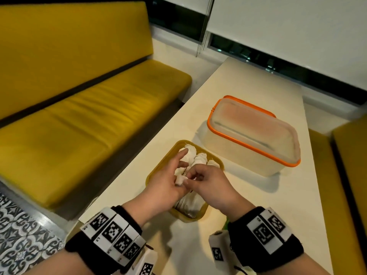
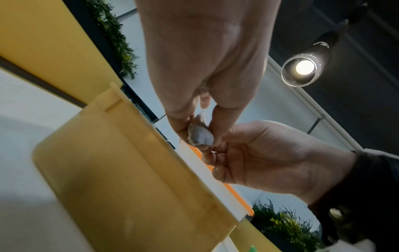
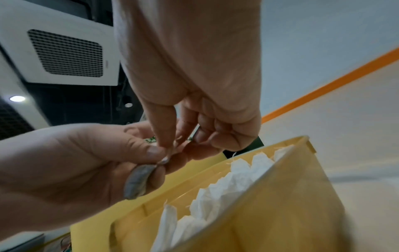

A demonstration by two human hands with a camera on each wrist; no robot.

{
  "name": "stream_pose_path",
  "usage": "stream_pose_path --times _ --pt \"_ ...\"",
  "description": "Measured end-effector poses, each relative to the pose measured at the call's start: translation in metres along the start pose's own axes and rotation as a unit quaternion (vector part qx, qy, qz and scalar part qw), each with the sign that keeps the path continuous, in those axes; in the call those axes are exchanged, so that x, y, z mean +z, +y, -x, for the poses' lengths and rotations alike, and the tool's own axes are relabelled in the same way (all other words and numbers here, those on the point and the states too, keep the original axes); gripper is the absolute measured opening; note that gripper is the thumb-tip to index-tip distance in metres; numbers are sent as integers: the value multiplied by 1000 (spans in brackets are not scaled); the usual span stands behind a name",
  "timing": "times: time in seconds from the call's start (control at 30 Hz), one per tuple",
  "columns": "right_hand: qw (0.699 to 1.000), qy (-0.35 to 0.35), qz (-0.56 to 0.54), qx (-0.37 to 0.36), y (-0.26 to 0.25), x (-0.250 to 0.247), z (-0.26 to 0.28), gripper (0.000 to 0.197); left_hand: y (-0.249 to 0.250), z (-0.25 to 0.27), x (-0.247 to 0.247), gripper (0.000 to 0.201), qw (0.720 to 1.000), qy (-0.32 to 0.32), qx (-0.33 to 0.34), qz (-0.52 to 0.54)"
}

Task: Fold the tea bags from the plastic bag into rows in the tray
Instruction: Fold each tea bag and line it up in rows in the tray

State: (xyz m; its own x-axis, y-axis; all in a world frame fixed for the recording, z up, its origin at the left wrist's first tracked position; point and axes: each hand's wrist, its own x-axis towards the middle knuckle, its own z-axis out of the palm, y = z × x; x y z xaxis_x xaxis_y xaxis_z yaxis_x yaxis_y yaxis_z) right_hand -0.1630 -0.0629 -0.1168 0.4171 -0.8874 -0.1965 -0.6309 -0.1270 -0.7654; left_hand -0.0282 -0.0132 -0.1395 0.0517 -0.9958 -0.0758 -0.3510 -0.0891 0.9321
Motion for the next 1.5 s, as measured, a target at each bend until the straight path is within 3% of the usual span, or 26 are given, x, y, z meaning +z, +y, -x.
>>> stream_pose_path --times 0.07,0.2,0.33,0.43,0.63,0.8,0.87,1.03,1.17,1.33,1.5 --pt "999 10 -51 15 2 -2 1 5 0 -1 0 86 1000 -11 -5 4" --pt "995 12 -101 27 1 -5 2 18 -3 -2 -4 71 1000 -12 -6 13" --pt "1000 2 10 -19 -3 -5 -2 15 -6 -2 -8 69 1000 -16 1 -5" --pt "994 -14 104 -43 -7 -6 -4 14 -11 -2 -18 66 999 23 -3 21" --pt "975 -93 197 40 -7 4 -8 24 -18 2 -34 42 998 54 -6 9" --pt "920 -175 346 63 -8 8 -11 27 -20 9 -33 34 998 58 -3 5" --pt "896 -177 398 83 -7 8 -13 16 -22 10 -33 34 998 62 -4 10" --pt "823 -183 535 58 -6 17 -10 19 -22 10 -31 31 998 66 -5 22" --pt "805 -157 569 61 -3 22 -7 18 -22 9 -30 32 997 68 -9 22" --pt "816 -123 563 48 -11 19 -1 10 -21 8 -26 30 998 65 -11 13" --pt "906 29 419 57 -9 -31 25 18 -1 5 -17 27 998 51 1 -24"
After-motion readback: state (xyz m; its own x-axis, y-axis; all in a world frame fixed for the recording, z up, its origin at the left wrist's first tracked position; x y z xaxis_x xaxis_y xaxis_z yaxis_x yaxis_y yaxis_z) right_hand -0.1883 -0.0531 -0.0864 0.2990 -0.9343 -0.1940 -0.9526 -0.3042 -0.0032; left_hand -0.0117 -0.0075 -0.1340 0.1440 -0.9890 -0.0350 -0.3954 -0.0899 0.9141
